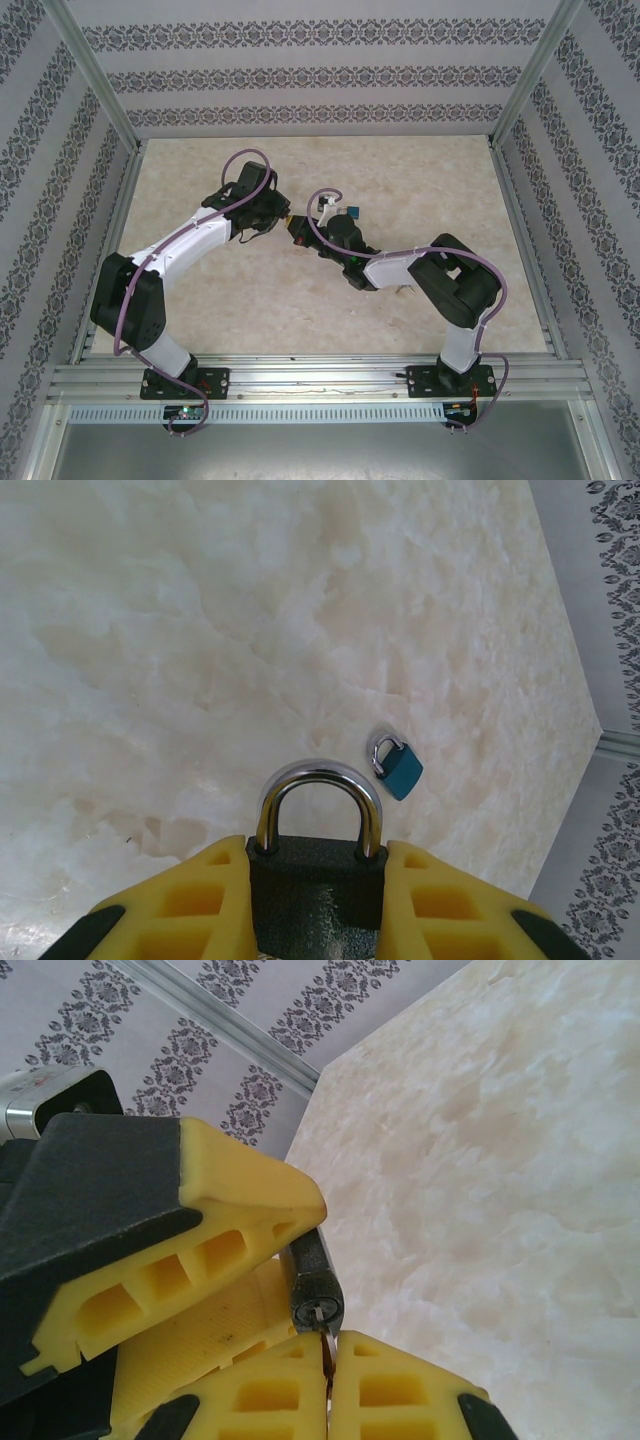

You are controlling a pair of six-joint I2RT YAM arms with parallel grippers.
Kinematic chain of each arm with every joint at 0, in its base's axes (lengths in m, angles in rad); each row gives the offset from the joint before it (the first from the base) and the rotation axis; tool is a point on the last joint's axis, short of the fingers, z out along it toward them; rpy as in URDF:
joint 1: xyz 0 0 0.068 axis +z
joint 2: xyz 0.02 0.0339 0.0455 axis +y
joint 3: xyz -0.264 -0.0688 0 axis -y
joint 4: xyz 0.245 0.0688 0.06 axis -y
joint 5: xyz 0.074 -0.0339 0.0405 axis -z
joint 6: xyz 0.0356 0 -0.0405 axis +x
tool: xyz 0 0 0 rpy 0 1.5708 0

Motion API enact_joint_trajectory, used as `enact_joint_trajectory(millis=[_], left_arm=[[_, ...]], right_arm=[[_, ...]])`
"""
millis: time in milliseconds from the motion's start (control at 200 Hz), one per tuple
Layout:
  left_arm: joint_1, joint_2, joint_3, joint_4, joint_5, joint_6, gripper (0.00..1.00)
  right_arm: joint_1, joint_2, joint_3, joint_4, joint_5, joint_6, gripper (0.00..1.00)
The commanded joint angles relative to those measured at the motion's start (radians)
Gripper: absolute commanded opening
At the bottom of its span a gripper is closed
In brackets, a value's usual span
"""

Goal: Unlock with the key

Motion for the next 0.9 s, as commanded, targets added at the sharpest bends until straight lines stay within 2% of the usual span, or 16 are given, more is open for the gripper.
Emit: enact_joint_trajectory(millis=[0, 75, 435, 495, 600, 739, 894], left_arm=[[-0.031, -0.02, -0.036, 0.005, 0.18, -0.017, 0.05], [-0.011, -0.036, -0.048, -0.001, 0.171, -0.01, 0.05], [0.035, -0.066, -0.041, -0.054, 0.156, 0.059, 0.05], [0.034, -0.066, -0.045, -0.045, 0.167, 0.066, 0.05], [0.034, -0.066, -0.06, -0.005, 0.209, 0.078, 0.07], [0.03, -0.072, -0.063, 0.014, 0.249, 0.12, 0.08], [0.019, -0.103, -0.074, 0.022, 0.255, 0.168, 0.08]], right_arm=[[0.011, -0.065, -0.002, 0.195, -0.08, 0.007, 0.06], [0.002, -0.092, -0.043, 0.177, -0.076, 0.003, 0.13], [-0.074, -0.294, -0.294, 0.089, -0.118, -0.012, 0.31], [-0.094, -0.324, -0.306, 0.042, -0.172, -0.011, 0.31], [-0.138, -0.343, -0.261, -0.092, -0.344, -0.004, 0.24], [-0.167, -0.325, -0.208, -0.134, -0.524, 0.011, 0.21], [-0.166, -0.346, -0.179, -0.228, -0.546, -0.029, 0.28]])
